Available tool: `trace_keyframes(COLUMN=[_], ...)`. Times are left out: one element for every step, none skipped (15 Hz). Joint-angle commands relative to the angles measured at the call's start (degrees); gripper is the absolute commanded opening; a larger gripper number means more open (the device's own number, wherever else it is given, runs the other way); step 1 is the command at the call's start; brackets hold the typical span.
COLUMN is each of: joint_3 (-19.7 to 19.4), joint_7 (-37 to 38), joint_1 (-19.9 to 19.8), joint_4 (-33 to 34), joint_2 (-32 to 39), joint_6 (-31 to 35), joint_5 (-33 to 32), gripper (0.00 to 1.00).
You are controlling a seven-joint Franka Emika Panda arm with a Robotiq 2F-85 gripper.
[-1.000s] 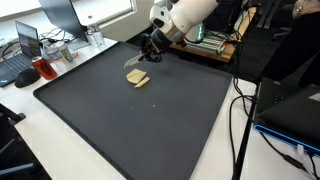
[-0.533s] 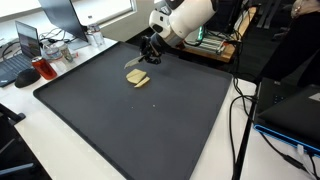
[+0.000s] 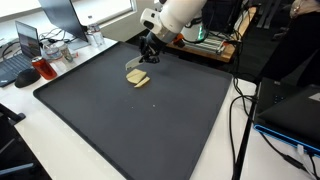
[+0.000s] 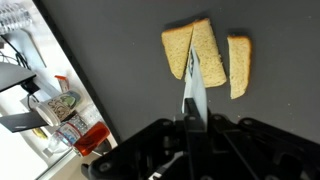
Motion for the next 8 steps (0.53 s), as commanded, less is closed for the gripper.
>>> trace_keyframes(joint_3=[-1.31, -1.85, -2.53, -2.99, -3.56, -4.2, -4.81, -5.37], joint_7=[-4.83, -5.2, -5.03, -5.28, -5.09, -4.66, -4.09, -4.11], joint_1=[-2.43, -2.83, -3.13, -3.57, -3.88, -4.12, -4.32, -4.54], joint_4=[-0.48, -0.57, -0.58, -0.59, -0.53, -0.56, -0.6, -0.7], joint_2=[-3.5, -4.21, -4.76, -5.05, -5.23, -5.38, -5.51, -5.58], joint_6=[5.08, 6.74, 8.4, 10.58, 12.62, 14.87, 16.81, 18.73], joint_5=[7.07, 8.13, 8.02, 8.84, 8.95, 8.33, 7.8, 7.52], gripper=[0.01, 0.01, 0.01, 0.01, 0.01, 0.01, 0.01, 0.01])
